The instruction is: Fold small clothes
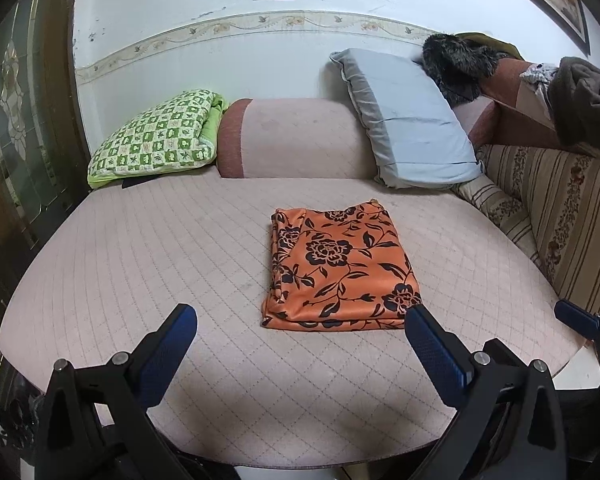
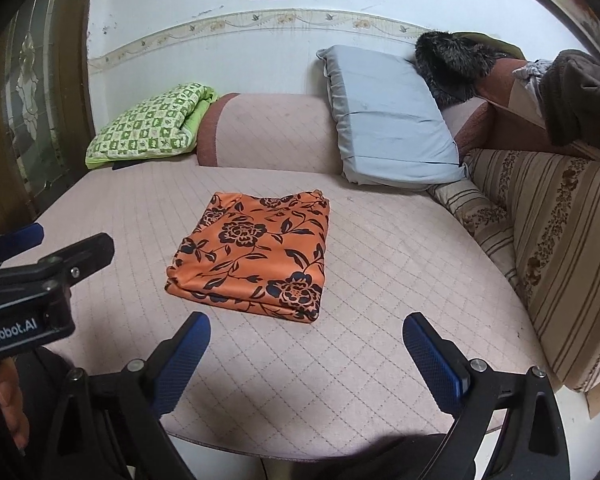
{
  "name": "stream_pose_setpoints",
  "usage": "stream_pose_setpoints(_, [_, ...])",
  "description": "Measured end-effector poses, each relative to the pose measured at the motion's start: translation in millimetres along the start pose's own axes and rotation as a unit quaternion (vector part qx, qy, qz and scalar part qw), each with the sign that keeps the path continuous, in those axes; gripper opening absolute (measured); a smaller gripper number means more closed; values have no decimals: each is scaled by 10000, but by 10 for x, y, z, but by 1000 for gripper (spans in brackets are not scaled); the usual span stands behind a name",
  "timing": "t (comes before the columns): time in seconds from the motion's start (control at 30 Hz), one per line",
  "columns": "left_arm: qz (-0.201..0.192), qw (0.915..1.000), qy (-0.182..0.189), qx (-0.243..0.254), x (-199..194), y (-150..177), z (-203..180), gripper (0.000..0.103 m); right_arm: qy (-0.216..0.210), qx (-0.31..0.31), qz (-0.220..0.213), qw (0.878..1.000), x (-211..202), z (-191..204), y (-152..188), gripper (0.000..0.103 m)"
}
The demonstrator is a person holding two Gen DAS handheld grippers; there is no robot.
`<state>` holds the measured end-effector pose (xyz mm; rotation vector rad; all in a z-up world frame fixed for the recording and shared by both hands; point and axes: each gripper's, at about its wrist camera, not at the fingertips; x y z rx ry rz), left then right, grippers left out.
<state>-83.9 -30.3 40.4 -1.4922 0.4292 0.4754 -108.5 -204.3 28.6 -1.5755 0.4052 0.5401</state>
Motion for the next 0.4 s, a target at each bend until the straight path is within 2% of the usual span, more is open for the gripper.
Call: stream_pose_setpoints(0.4, [260,9996,39,-107,154,-34,22,103,28,-32,50,10000,56,-3,-13,98])
Point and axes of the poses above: each gripper's, at about its wrist camera, not at the fingertips, and x roughly the way its jaws point, z to its left, y to its underside, and after that the axes turned 2 degrees about -y, right-handed
